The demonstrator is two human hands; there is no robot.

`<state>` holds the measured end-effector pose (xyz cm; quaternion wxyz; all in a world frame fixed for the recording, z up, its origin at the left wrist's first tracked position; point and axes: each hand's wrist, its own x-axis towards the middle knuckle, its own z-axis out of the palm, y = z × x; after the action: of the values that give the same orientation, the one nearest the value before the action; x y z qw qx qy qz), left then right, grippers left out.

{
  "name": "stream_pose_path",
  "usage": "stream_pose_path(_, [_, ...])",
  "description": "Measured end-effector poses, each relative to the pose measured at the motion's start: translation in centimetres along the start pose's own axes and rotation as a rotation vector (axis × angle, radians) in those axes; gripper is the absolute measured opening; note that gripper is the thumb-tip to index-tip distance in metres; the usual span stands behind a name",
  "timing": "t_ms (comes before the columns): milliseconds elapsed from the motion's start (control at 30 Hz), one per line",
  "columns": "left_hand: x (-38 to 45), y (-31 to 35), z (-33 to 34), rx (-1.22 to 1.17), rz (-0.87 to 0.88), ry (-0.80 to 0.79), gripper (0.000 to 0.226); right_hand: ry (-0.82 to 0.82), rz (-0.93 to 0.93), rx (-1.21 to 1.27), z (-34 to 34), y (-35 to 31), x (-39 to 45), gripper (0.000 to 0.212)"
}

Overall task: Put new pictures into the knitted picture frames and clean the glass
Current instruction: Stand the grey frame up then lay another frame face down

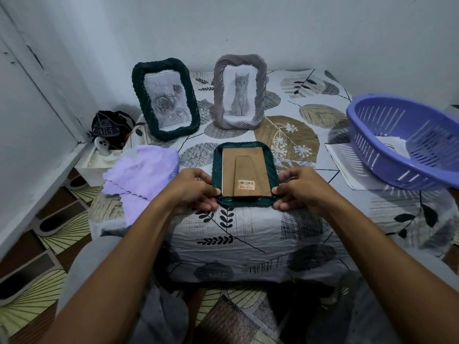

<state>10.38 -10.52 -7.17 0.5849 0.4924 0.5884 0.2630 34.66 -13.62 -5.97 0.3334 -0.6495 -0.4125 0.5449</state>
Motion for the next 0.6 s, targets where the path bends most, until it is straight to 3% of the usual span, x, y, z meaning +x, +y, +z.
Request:
stream_pose_path(133, [-0.2, 0.5, -0.5, 0.081, 0.023, 0.003, 0.021, -0.009, -0.03, -0.112, -0.5, -0.5, -0.1, 0.016])
stream_pose_path(267, [0.0, 1.6, -1.1, 0.067, 0.076, 0.085, 0.016, 0.084, -0.141, -0.22, -1.2, -1.5, 0.6, 0.008])
stream_pose_path(467, [0.8, 3.1, -0.3, -0.097, 0.106, 0.146, 0.011, 0.098, -0.133, -0.035, -1.2, -2.3, 2.4, 0.014])
stream_pose_path(600, [0.1, 4.1, 0.4, -0.223, 0.079, 0.112, 0.023, 0.073, -0.069, 0.008, -0.3, -3.1, 2.7, 0.011])
